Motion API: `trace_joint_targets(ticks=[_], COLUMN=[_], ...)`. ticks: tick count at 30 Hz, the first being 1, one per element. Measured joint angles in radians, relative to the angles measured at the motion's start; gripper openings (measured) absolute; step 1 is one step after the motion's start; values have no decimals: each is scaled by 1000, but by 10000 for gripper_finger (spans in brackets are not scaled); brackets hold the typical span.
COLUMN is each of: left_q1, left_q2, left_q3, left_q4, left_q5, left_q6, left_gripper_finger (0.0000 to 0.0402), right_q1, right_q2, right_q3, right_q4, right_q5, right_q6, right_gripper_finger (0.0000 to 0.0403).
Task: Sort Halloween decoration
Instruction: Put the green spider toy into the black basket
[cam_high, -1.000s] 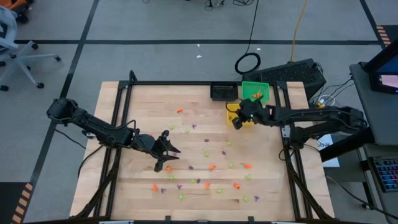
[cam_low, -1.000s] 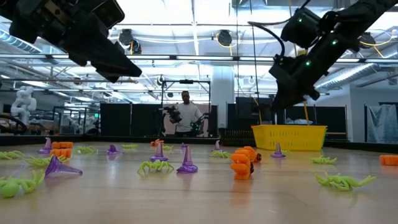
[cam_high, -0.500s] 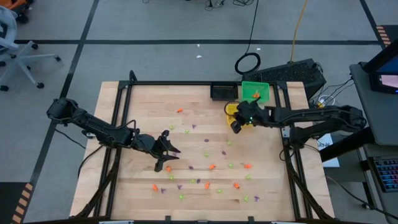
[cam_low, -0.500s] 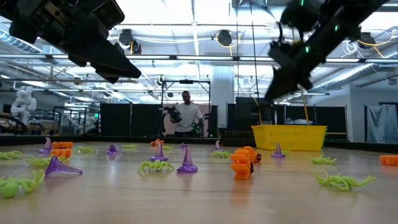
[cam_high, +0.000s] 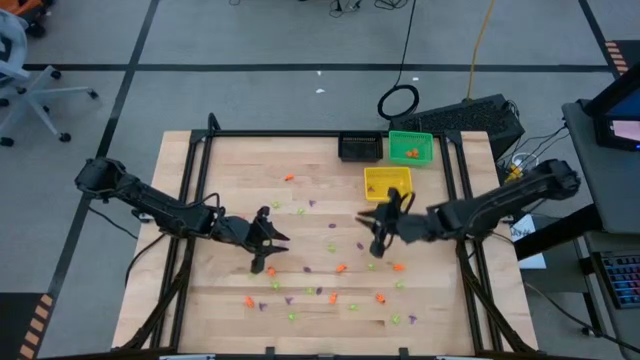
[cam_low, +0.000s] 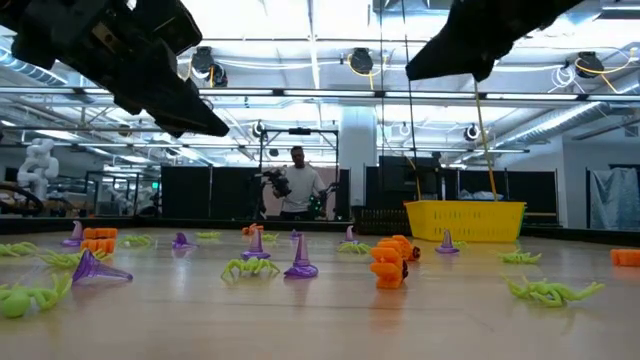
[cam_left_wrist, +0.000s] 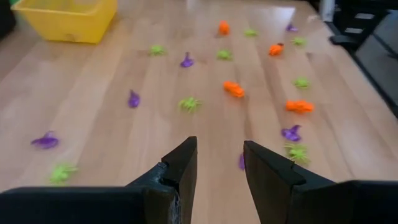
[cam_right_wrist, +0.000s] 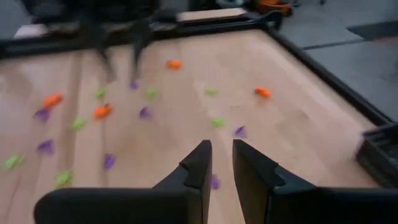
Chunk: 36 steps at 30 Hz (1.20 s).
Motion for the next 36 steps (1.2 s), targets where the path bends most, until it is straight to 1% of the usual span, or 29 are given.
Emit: trace_joint_targets(ticks=[4,8,12,15,18,20,23,25,28,31,36], left_q1=[-41,-104,-176,-232,-271,-283,-284,-282,-272,-251,-219], left_q2=[0,16,67,125,180,207,231,237,223,176,76], left_q3=[0,0,0,0,0,0,0,0,0,0,12], left_q4=[-3,-16,10,68,120,144,163,167,99,-2,-222], left_q5=[-99,-176,-194,-199,-254,-284,-290,-290,-282,-240,-171], left_q6=[1,9,3,3,5,3,0,-29,-78,-133,-191], left_gripper_finger=[134,134,140,159,187,207,229,236,239,239,239], right_q1=[67,103,107,99,94,93,92,92,92,92,92], right_q2=[84,184,275,308,320,320,320,320,320,320,320], right_q3=[0,0,0,0,0,0,0,0,0,0,0], right_q4=[70,153,255,324,353,362,365,367,367,367,367], right_q5=[38,39,37,37,37,37,36,36,35,34,34], right_q6=[-44,-97,-171,-203,-213,-207,-205,-201,-193,-191,-195], right_gripper_finger=[50,50,50,50,50,50,50,50,50,50,50])
